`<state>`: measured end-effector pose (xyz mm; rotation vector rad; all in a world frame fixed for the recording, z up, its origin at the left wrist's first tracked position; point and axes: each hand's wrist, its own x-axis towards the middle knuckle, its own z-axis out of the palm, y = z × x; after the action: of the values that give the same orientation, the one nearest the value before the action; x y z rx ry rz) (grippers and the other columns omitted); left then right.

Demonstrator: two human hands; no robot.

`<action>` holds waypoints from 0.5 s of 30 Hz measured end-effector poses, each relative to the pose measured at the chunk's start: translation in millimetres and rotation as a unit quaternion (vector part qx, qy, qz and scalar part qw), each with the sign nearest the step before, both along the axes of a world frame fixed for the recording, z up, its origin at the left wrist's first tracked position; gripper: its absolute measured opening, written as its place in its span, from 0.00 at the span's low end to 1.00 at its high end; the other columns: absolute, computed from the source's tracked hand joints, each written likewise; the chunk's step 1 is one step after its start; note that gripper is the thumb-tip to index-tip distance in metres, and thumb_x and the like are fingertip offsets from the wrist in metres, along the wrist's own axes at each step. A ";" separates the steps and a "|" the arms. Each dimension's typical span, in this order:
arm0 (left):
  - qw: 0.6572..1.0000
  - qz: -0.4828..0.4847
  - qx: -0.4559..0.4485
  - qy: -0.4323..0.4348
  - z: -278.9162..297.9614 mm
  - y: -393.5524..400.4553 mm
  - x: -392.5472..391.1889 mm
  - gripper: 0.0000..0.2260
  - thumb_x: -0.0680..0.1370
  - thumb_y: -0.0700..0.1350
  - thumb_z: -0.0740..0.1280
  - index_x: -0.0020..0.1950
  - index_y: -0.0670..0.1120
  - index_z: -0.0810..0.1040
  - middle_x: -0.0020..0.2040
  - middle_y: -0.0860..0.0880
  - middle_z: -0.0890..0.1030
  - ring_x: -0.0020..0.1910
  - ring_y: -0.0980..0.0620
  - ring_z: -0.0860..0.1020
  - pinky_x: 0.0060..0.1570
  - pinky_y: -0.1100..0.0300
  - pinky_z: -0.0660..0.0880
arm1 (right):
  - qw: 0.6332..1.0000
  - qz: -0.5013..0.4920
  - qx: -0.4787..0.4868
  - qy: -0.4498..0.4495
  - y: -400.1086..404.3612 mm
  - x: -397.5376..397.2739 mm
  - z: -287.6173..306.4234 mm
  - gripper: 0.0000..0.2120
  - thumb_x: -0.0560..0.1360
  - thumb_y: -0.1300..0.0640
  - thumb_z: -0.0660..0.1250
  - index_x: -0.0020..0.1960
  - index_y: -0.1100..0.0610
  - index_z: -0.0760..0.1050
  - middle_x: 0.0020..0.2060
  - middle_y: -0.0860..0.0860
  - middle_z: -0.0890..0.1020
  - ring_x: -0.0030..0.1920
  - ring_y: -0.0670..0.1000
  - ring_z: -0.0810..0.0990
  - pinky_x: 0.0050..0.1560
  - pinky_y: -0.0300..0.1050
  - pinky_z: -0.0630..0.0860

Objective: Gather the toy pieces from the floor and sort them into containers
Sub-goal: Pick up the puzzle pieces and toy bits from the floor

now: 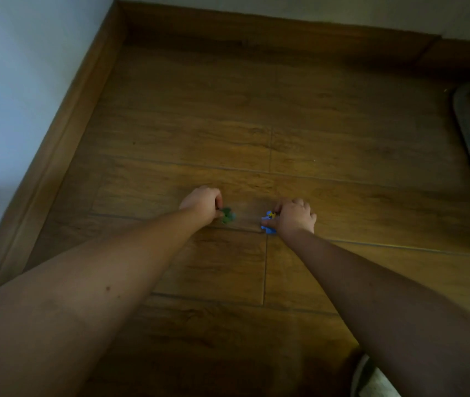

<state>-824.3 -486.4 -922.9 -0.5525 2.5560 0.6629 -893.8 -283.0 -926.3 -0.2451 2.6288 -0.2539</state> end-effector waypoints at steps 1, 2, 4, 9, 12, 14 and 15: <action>1.000 -0.005 0.005 0.008 -0.8 0.1 0.1 0.08 0.73 0.48 0.73 0.45 0.52 0.75 0.49 0.50 0.76 0.47 0.51 0.74 0.45 0.56 0.73 | 1.000 -0.002 -0.008 0.002 0.6 0.7 -0.5 0.25 0.65 0.39 0.74 0.58 0.48 0.76 0.61 0.54 0.73 0.65 0.56 0.68 0.62 0.52 0.64; 1.000 -0.009 0.011 0.019 -0.9 0.3 -0.2 0.08 0.73 0.48 0.74 0.45 0.52 0.75 0.48 0.51 0.76 0.45 0.52 0.74 0.44 0.57 0.72 | 1.000 -0.003 -0.017 0.003 0.8 1.4 -0.8 0.25 0.65 0.39 0.74 0.58 0.49 0.76 0.61 0.54 0.74 0.65 0.56 0.69 0.62 0.51 0.65; 0.999 -0.014 0.029 0.030 -0.4 2.3 -1.1 0.08 0.72 0.49 0.74 0.44 0.53 0.76 0.45 0.54 0.76 0.44 0.54 0.74 0.41 0.60 0.70 | 1.000 -0.008 -0.027 -0.004 1.1 2.8 -1.2 0.26 0.66 0.41 0.75 0.58 0.51 0.74 0.60 0.54 0.75 0.63 0.56 0.72 0.61 0.51 0.66; 0.998 -0.012 0.066 0.019 -2.1 8.9 -2.7 0.09 0.71 0.47 0.75 0.44 0.54 0.76 0.45 0.53 0.79 0.45 0.54 0.77 0.44 0.60 0.74 | 0.993 -0.074 -0.074 -0.046 2.0 5.0 -2.6 0.24 0.66 0.47 0.77 0.56 0.54 0.72 0.57 0.55 0.75 0.58 0.57 0.75 0.58 0.52 0.71; 0.995 0.003 0.099 0.021 -1.3 12.8 -4.5 0.10 0.71 0.47 0.76 0.48 0.54 0.78 0.44 0.54 0.80 0.44 0.56 0.78 0.43 0.62 0.73 | 0.985 -0.082 -0.141 -0.049 3.9 4.6 -3.5 0.25 0.65 0.51 0.79 0.56 0.58 0.74 0.57 0.57 0.74 0.54 0.56 0.76 0.54 0.45 0.72; 0.991 0.006 0.133 0.021 3.3 15.5 -6.8 0.10 0.70 0.48 0.76 0.48 0.56 0.79 0.42 0.57 0.79 0.42 0.59 0.78 0.40 0.64 0.72 | 0.979 -0.100 -0.167 -0.059 5.7 4.9 -3.9 0.27 0.64 0.50 0.80 0.57 0.58 0.75 0.53 0.55 0.76 0.51 0.53 0.77 0.49 0.42 0.71; 0.988 0.011 0.152 0.024 5.0 17.3 -8.2 0.09 0.70 0.49 0.76 0.48 0.56 0.80 0.40 0.59 0.79 0.40 0.60 0.79 0.38 0.66 0.72 | 0.975 -0.115 -0.179 -0.069 5.8 6.1 -3.9 0.25 0.64 0.48 0.79 0.57 0.57 0.77 0.50 0.53 0.77 0.48 0.51 0.78 0.46 0.41 0.72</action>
<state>-832.4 -469.1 -917.8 -0.4639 2.4288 1.0607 -887.7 -277.2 -930.2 -0.0357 2.4560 -0.7973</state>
